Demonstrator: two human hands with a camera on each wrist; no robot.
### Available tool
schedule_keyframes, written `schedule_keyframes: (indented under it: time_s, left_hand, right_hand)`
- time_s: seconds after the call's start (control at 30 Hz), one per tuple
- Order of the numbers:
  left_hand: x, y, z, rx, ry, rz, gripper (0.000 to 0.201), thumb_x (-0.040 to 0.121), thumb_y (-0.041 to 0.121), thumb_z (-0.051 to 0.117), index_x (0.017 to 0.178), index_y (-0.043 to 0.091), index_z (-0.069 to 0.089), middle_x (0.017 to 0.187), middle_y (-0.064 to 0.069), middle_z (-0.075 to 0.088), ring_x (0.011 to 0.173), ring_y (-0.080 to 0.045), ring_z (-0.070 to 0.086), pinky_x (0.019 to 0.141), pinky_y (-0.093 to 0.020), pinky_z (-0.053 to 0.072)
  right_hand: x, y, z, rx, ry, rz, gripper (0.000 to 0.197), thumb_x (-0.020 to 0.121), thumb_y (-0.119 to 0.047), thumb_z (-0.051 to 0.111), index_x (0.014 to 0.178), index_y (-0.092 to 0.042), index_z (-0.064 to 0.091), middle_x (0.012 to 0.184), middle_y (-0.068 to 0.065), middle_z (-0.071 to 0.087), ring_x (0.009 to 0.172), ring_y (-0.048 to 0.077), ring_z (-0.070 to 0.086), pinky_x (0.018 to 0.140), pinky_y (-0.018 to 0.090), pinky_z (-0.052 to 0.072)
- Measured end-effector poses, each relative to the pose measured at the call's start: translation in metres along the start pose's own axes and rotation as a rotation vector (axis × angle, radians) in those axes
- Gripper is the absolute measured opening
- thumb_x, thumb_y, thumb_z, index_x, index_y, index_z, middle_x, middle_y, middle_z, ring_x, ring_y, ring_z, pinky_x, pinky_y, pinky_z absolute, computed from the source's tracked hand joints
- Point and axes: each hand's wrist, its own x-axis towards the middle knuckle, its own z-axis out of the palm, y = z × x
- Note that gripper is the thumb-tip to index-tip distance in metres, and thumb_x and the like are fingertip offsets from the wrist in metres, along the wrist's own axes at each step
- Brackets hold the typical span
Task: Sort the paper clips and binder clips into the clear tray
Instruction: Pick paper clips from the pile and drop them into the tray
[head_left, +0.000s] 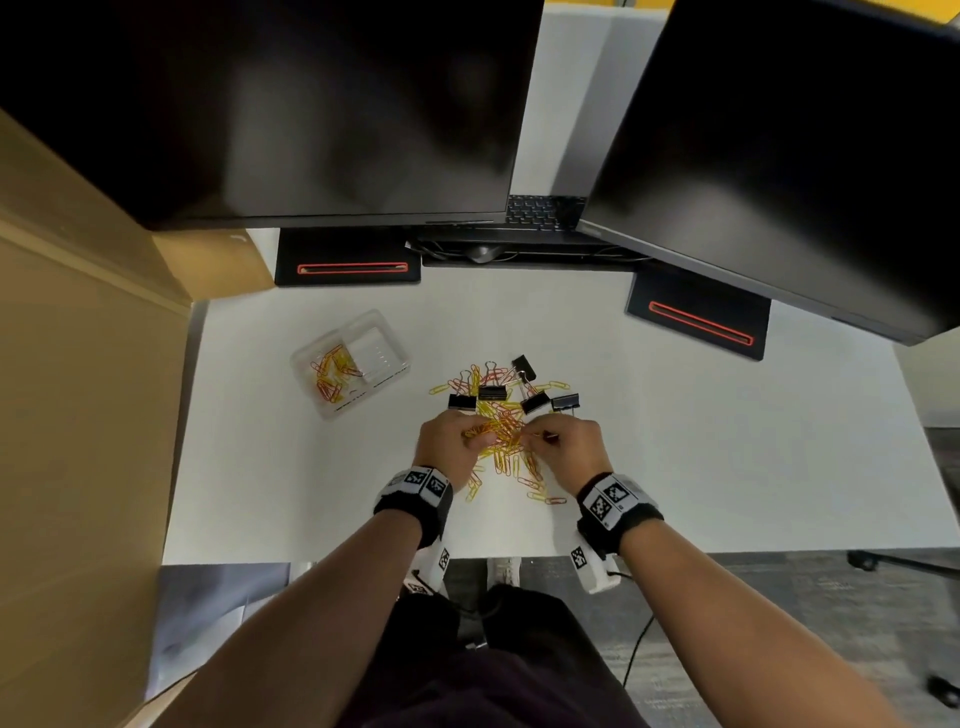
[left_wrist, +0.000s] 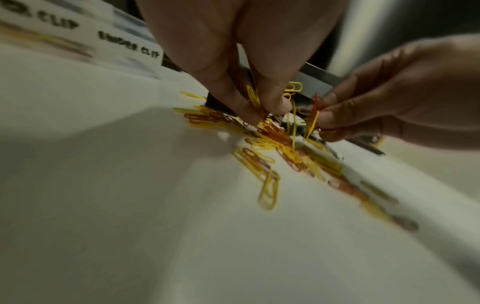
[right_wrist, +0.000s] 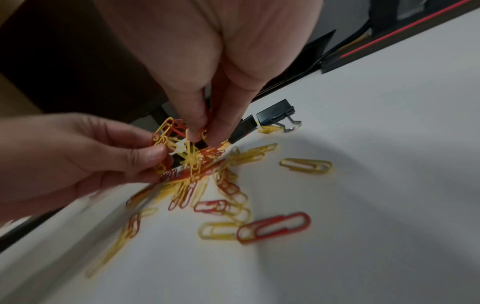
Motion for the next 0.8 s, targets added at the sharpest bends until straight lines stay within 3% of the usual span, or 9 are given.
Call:
schedule_keyframes:
  time_s: [0.1,0.2,0.37,0.47,0.53,0.63,0.7,0.8]
  left_hand:
    - [-0.001,0.0,-0.005,-0.083,0.0,-0.045,0.037,0.08,0.032,0.077,0.112,0.014,0.072,0.113,-0.006,0.07,0.101,-0.018,0.065,0.091,-0.024,0.046]
    - [-0.001,-0.001,-0.012,-0.141,0.001,-0.065,0.037,0.08,0.035,0.077,0.113,0.018,0.072,0.11,0.002,0.071,0.092,-0.009,0.063,0.082,-0.016,0.043]
    - [-0.004,-0.009,-0.03,-0.272,0.074,-0.159,0.034,0.077,0.039,0.079,0.107,0.025,0.074,0.085,0.008,0.068,0.079,-0.01,0.063,0.076,-0.021,0.047]
    - [-0.006,-0.016,-0.045,-0.413,0.105,-0.203,0.029,0.075,0.038,0.08,0.103,0.029,0.075,0.082,0.006,0.072,0.079,-0.012,0.068,0.074,-0.019,0.049]
    - [-0.009,-0.019,-0.059,-0.533,0.141,-0.226,0.02,0.074,0.037,0.081,0.093,0.037,0.076,0.084,0.005,0.076,0.084,-0.014,0.071,0.08,-0.024,0.052]
    - [-0.014,-0.024,-0.088,-0.641,0.235,-0.256,0.014,0.078,0.025,0.08,0.083,0.037,0.074,0.079,0.01,0.076,0.077,-0.005,0.069,0.084,-0.025,0.052]
    - [-0.016,-0.034,-0.108,-0.661,0.302,-0.277,0.012,0.08,0.024,0.079,0.086,0.033,0.074,0.077,0.009,0.076,0.074,-0.004,0.068,0.084,-0.026,0.052]
    - [-0.013,-0.049,-0.134,-0.668,0.397,-0.341,0.011,0.078,0.03,0.079,0.088,0.029,0.075,0.083,0.0,0.077,0.084,-0.017,0.071,0.089,-0.034,0.054]
  right_hand:
    - [0.004,-0.004,-0.006,0.131,-0.012,0.1,0.011,0.078,-0.011,0.079,0.089,-0.014,0.078,0.085,0.001,0.074,0.071,0.001,0.064,0.071,0.009,0.05]
    - [0.007,-0.011,-0.011,0.233,-0.012,0.12,0.012,0.076,-0.011,0.08,0.087,-0.015,0.078,0.083,-0.002,0.073,0.07,0.0,0.063,0.07,0.016,0.053]
    - [0.017,-0.038,-0.009,0.32,-0.025,0.077,0.012,0.074,-0.014,0.082,0.085,-0.017,0.079,0.082,0.004,0.075,0.074,0.012,0.067,0.072,0.019,0.054]
    - [0.027,-0.057,-0.002,0.439,-0.051,0.092,0.015,0.073,-0.013,0.083,0.086,-0.019,0.079,0.078,0.01,0.074,0.074,0.028,0.068,0.075,0.032,0.058]
    - [0.033,-0.072,0.004,0.499,-0.059,0.088,0.016,0.072,-0.011,0.083,0.086,-0.016,0.079,0.078,0.007,0.074,0.071,0.021,0.067,0.073,0.028,0.056]
    - [0.042,-0.102,0.02,0.594,-0.099,0.085,0.017,0.073,-0.004,0.081,0.089,-0.004,0.077,0.078,0.005,0.076,0.071,0.011,0.07,0.069,0.02,0.055]
    - [0.052,-0.121,0.037,0.623,-0.142,0.09,0.017,0.073,-0.005,0.081,0.089,-0.003,0.076,0.076,0.009,0.076,0.071,0.017,0.071,0.073,0.028,0.058]
    - [0.07,-0.145,0.069,0.612,-0.213,0.081,0.016,0.073,-0.009,0.082,0.088,-0.007,0.077,0.08,0.013,0.076,0.077,0.029,0.073,0.084,0.038,0.057]
